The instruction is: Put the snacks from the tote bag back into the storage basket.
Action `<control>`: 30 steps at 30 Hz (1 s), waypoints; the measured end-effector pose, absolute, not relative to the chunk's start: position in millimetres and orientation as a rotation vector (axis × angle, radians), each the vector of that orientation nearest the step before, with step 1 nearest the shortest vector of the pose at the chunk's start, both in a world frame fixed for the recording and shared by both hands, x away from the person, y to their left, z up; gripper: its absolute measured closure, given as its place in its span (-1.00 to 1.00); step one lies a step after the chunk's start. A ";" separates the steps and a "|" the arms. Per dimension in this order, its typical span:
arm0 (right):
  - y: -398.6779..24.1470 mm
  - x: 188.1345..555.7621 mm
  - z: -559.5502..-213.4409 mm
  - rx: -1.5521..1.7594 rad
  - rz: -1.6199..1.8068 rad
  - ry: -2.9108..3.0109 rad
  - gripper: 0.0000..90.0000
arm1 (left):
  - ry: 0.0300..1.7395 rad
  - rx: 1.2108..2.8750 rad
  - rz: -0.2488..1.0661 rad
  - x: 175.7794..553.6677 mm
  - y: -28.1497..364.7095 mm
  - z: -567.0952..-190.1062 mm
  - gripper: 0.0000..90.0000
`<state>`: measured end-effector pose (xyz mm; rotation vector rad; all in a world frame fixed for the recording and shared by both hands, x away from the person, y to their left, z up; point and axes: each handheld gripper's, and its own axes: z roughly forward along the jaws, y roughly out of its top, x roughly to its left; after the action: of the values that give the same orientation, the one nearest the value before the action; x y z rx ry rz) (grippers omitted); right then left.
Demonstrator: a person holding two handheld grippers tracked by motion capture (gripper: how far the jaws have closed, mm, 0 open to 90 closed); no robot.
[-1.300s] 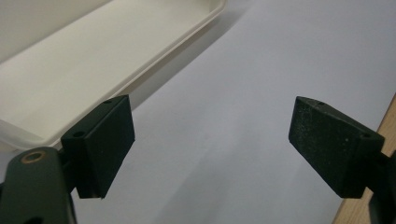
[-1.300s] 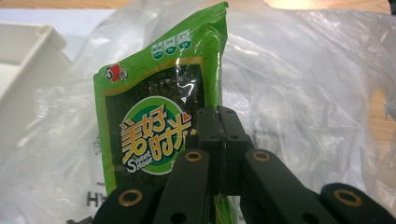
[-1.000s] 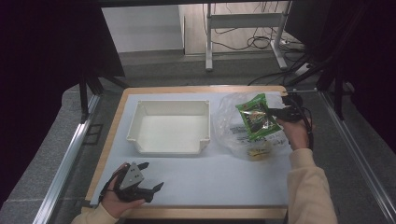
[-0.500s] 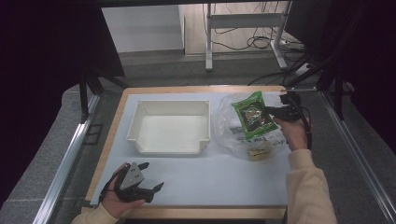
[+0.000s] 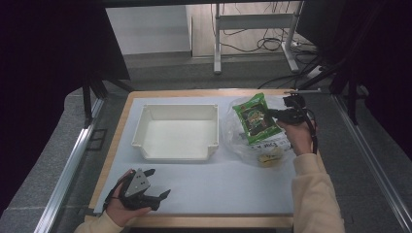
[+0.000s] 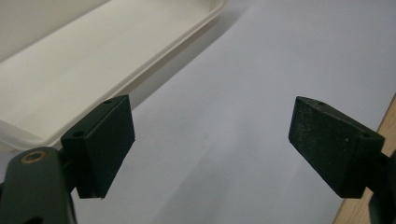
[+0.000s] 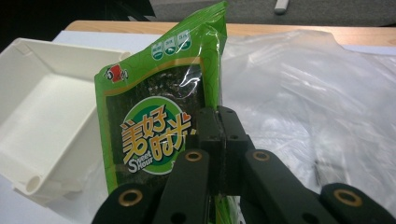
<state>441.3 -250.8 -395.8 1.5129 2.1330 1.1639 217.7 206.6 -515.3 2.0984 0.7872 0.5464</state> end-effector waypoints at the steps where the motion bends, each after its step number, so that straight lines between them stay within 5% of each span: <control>1: -250.8 441.3 -395.8 1.513 1.164 2.133 1.00 | 0.787 2.098 0.546 217.7 206.6 -515.3 -0.68; 30: -191.9 446.1 -389.0 1.431 1.256 2.198 1.00 | 0.791 2.101 0.532 219.0 206.8 -516.6 -0.68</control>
<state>446.1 -191.9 -389.0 1.4312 2.1985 1.2561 219.0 206.8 -516.6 2.1008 0.7915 0.5318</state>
